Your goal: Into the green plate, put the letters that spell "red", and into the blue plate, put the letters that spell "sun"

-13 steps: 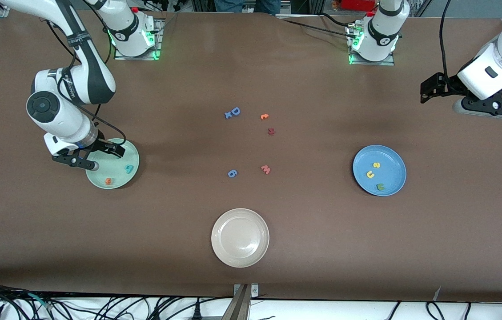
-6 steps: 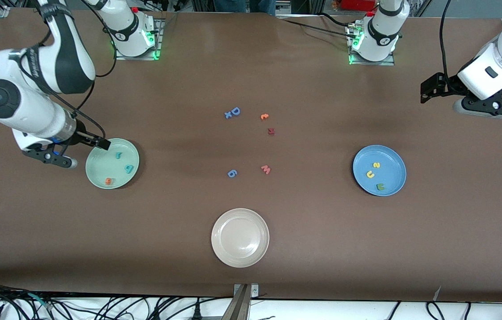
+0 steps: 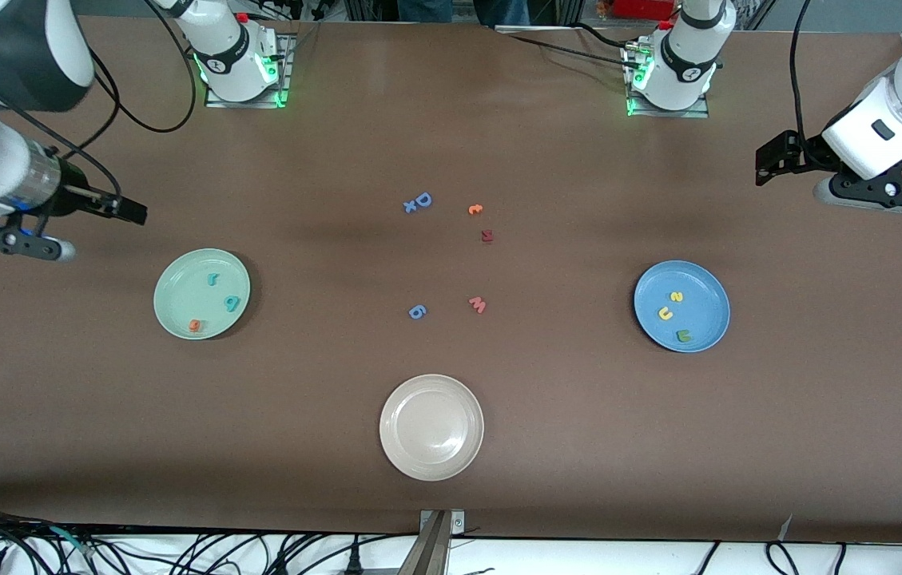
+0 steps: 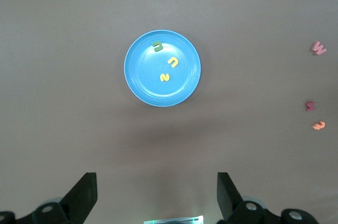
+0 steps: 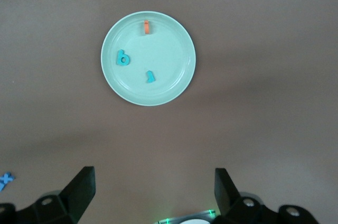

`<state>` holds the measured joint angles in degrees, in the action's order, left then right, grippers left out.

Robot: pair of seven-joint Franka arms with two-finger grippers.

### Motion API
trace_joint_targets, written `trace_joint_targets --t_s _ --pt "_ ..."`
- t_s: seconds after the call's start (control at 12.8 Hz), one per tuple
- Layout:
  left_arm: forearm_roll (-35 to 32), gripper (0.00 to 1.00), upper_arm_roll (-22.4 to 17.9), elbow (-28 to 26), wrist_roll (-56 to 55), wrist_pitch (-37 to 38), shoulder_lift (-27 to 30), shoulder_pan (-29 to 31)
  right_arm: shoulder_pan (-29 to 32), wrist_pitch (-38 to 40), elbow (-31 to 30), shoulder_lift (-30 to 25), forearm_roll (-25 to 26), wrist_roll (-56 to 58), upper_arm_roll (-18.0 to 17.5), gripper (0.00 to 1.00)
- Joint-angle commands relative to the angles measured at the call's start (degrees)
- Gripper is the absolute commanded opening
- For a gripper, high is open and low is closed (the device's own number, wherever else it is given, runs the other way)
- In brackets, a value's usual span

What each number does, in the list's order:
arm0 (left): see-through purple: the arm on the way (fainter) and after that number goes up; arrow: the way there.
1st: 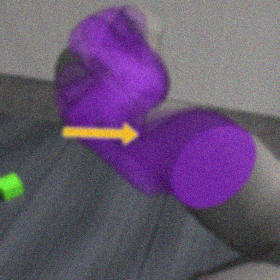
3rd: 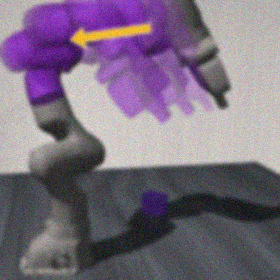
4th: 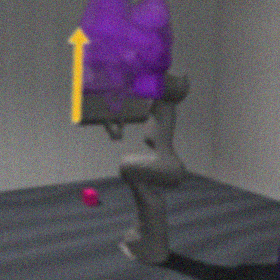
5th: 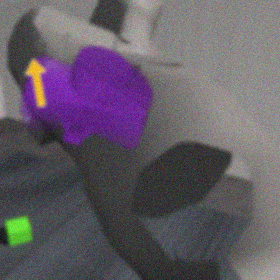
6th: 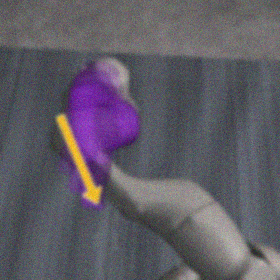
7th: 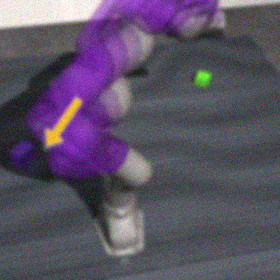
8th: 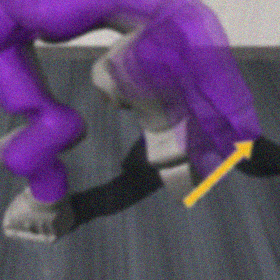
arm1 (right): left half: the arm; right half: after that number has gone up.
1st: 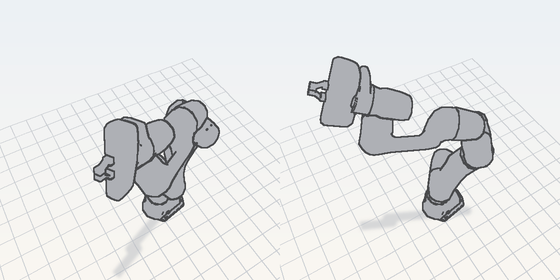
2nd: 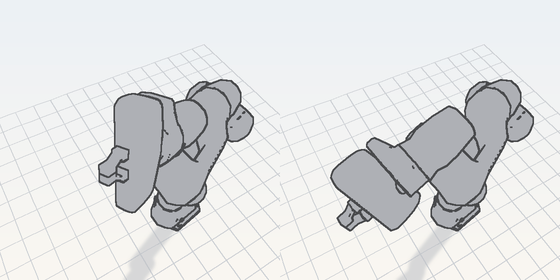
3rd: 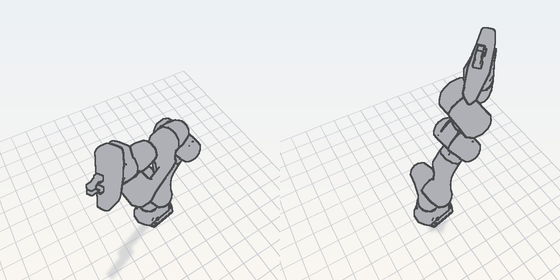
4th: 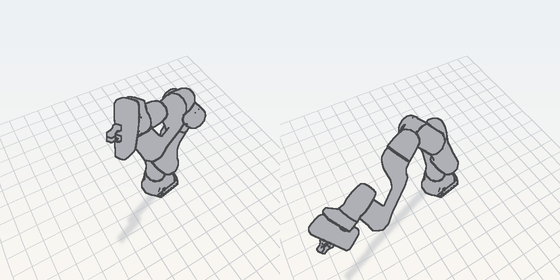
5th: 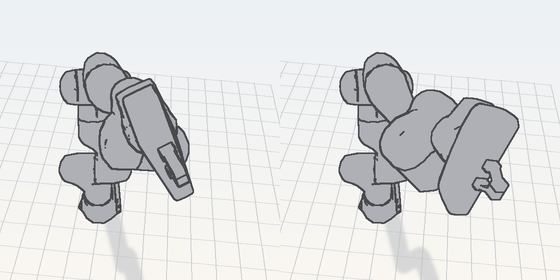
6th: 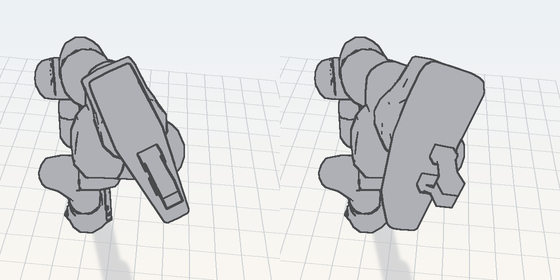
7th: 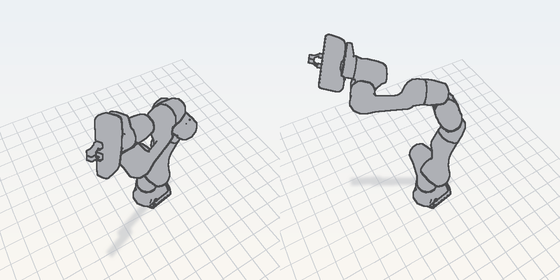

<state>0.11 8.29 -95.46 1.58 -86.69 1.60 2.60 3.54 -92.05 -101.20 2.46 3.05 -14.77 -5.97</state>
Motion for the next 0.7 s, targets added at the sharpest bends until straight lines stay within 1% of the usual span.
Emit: trace_joint_targets --t_s 0.0,0.08,0.31,0.47,0.62 --pt "-1.2 1.0 0.0 1.8 0.6 1.3 -0.8 -0.1 1.1 4.8 3.4 -2.0 -1.2 2.2 -0.2 1.0" --pt "-1.2 1.0 0.0 1.8 0.6 1.3 -0.8 -0.1 1.1 7.2 6.0 -1.8 -1.1 2.2 -0.2 1.0" --pt "-1.2 1.0 0.0 1.8 0.6 1.3 -0.8 -0.1 0.8 10.1 9.9 -1.5 -1.0 2.2 0.3 1.0" --pt "-1.2 1.0 0.0 1.8 0.6 1.3 -0.8 -0.1 0.6 9.3 10.3 -1.4 -1.0 2.6 1.0 1.0" --pt "-1.2 1.0 0.0 1.8 0.6 1.3 -0.8 -0.1 0.2 7.6 10.4 -1.5 -1.2 2.9 2.8 1.0"
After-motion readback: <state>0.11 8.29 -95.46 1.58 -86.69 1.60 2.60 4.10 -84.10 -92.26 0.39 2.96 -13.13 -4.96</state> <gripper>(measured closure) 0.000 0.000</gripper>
